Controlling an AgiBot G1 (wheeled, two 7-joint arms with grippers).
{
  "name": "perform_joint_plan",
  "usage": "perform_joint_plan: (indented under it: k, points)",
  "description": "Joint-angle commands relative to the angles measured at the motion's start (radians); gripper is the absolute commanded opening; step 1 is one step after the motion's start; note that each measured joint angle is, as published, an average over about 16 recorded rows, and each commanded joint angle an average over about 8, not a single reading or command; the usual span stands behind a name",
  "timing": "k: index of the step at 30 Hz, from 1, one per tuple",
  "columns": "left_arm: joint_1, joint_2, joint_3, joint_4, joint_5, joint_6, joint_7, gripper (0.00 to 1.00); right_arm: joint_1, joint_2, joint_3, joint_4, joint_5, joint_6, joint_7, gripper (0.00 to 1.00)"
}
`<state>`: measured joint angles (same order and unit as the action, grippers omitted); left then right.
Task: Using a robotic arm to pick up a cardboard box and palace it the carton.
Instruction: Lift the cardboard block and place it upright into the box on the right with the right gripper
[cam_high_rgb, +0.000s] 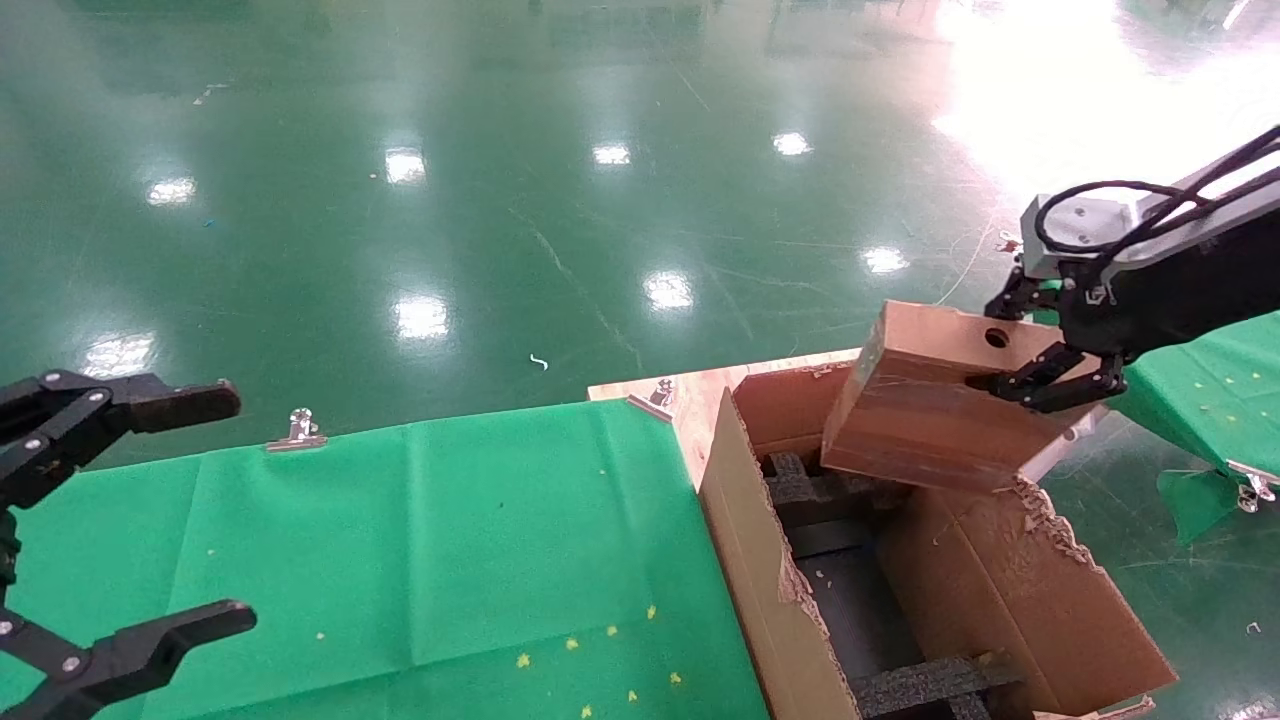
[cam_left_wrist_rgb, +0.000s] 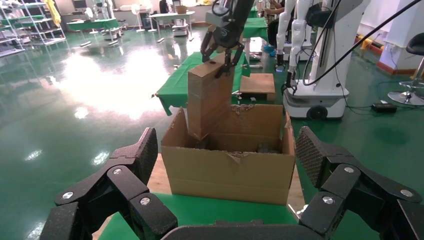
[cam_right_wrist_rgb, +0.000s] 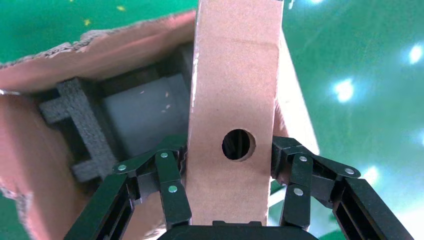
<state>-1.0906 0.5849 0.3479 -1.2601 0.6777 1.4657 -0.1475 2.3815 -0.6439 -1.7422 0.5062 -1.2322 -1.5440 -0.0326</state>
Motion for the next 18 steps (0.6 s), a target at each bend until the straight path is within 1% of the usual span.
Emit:
perform_joint_plan:
  k: [1,4,9,15,18]
  points:
    - [0.000,0.000,0.000,0.000,0.000,0.000,0.000,1.00,-0.004,-0.004,-0.011,-0.001,-0.009,0.011,0.055,0.00]
    - [0.000,0.000,0.000,0.000,0.000,0.000,0.000,1.00,-0.009,0.002,-0.025,0.022,-0.022,0.031,0.204,0.00]
    - [0.000,0.000,0.000,0.000,0.000,0.000,0.000,1.00,-0.019,0.020,-0.047,0.087,-0.042,0.073,0.493,0.00]
    - [0.000,0.000,0.000,0.000,0.000,0.000,0.000,1.00,-0.027,0.062,-0.080,0.214,-0.089,0.140,0.823,0.00]
    - [0.000,0.000,0.000,0.000,0.000,0.000,0.000,1.00,-0.027,0.087,-0.092,0.277,-0.109,0.167,0.952,0.00]
